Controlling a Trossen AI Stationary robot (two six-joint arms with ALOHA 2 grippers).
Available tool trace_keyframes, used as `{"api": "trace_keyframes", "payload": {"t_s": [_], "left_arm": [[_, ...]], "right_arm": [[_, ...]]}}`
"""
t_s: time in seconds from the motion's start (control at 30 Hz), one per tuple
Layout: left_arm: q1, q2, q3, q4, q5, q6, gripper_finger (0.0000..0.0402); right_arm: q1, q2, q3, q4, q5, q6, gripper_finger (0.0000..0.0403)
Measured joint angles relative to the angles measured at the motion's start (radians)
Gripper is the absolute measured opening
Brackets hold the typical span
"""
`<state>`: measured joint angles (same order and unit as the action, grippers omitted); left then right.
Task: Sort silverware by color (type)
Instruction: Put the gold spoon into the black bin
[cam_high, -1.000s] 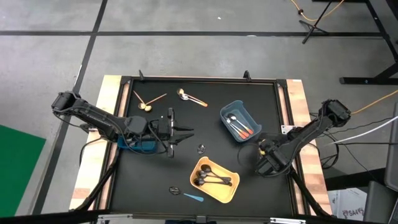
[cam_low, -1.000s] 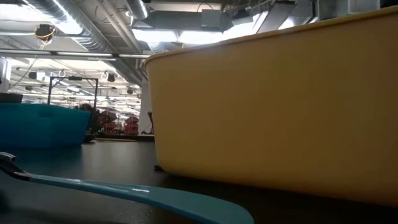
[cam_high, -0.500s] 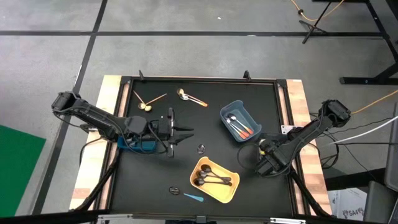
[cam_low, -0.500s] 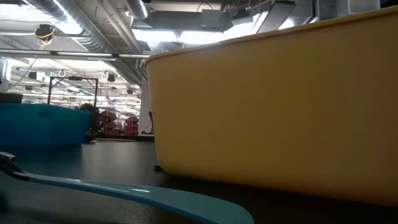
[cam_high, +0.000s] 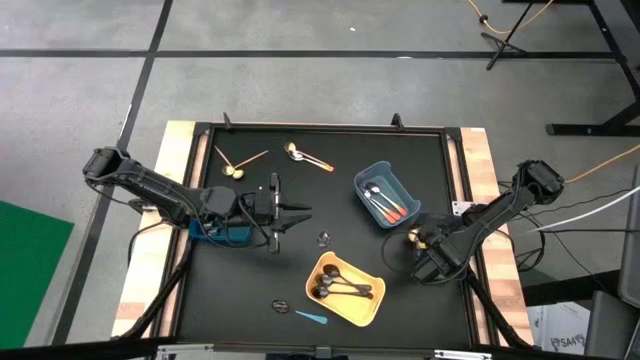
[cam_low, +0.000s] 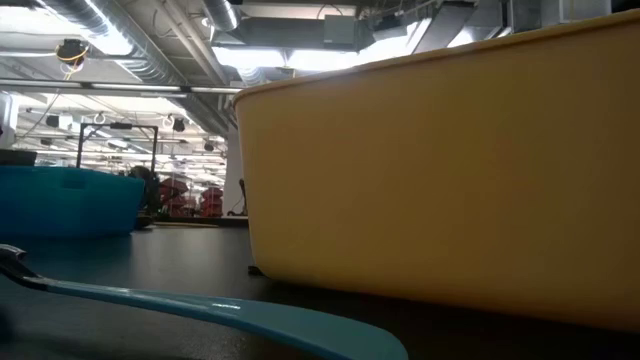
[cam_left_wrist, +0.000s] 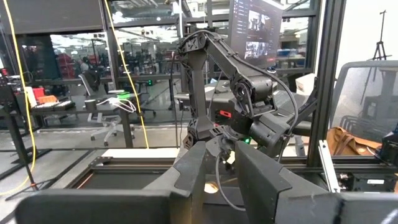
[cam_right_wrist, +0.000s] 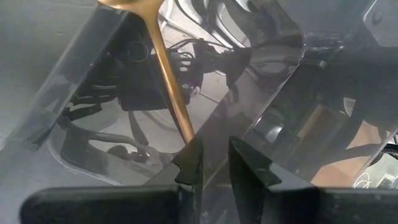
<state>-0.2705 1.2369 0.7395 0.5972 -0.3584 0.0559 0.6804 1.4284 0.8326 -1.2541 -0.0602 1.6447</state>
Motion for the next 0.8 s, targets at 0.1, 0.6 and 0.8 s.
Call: {"api": "trace_keyframes", "payload": {"t_s": [0.1, 0.6, 0.8], "left_arm": [[0.0, 0.0, 0.0, 0.0, 0.0, 0.0, 0.008], [0.0, 0.0, 0.0, 0.0, 0.0, 0.0, 0.008], [0.0, 0.0, 0.0, 0.0, 0.0, 0.0, 0.008]], "right_arm": [[0.0, 0.0, 0.0, 0.007, 0.024, -0.001, 0.0064], [0.0, 0.0, 0.0, 0.144, 0.235, -0.103, 0.0065], [0.0, 0.0, 0.0, 0.094, 0.27, -0.035, 0.0065]]}}
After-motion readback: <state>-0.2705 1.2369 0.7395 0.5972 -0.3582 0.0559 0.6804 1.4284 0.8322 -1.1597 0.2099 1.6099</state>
